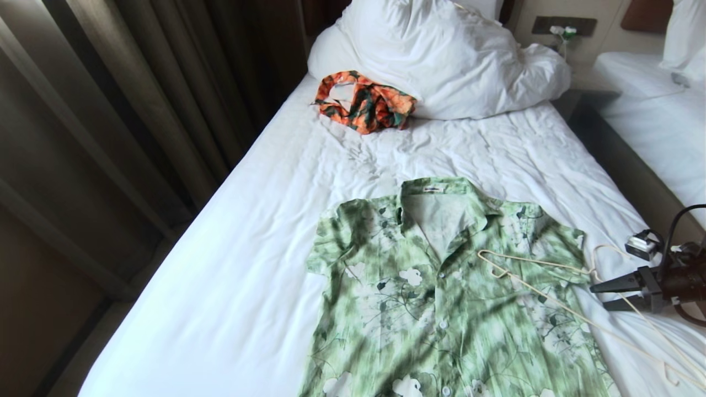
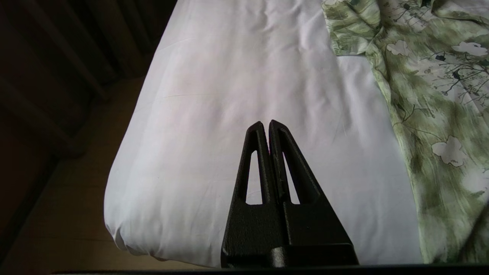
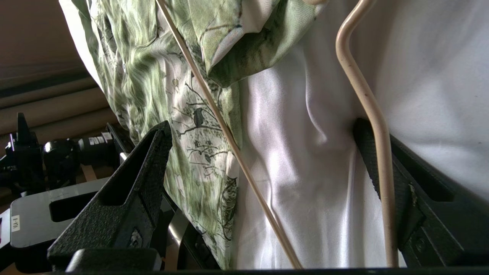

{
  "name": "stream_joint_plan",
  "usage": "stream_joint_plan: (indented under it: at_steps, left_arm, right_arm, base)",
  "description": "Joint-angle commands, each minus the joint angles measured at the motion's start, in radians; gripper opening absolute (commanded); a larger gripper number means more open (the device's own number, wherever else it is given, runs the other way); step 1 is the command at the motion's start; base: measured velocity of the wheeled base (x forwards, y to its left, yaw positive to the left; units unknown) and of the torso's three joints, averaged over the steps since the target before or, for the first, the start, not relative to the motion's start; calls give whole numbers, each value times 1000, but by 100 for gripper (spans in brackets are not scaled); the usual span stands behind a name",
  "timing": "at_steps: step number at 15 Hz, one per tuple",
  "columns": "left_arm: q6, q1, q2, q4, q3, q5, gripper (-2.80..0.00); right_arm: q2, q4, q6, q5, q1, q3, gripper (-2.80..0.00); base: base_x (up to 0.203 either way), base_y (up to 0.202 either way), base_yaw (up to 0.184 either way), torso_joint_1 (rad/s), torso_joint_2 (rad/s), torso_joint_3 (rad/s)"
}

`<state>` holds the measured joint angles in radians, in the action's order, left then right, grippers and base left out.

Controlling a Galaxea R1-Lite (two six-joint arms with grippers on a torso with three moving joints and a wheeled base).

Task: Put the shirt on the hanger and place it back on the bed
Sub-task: Lift the shirt and hanger

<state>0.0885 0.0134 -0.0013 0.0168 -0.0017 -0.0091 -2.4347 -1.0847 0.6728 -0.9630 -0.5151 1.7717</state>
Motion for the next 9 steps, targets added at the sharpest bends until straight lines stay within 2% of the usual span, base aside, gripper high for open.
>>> stream_joint_plan:
  at_steps: [1, 3, 4, 9]
  left_arm:
    - [0, 0, 1, 0, 0, 0, -280]
    - [0, 0, 1, 0, 0, 0, -280]
    - [0, 0, 1, 0, 0, 0, -280]
    - [0, 0, 1, 0, 0, 0, -280]
  right_arm:
    - [0, -6, 5, -3, 0, -1, 0]
    - [0, -6, 7, -2, -2, -1, 0]
    - [0, -6, 7, 0, -2, -1, -280]
    - [5, -7, 5, 4, -3, 0, -280]
  base:
    - [0, 0, 0, 0, 0, 0]
    - [0, 0, 0, 0, 0, 0]
    - [0, 0, 0, 0, 0, 0]
    - [0, 0, 0, 0, 0, 0]
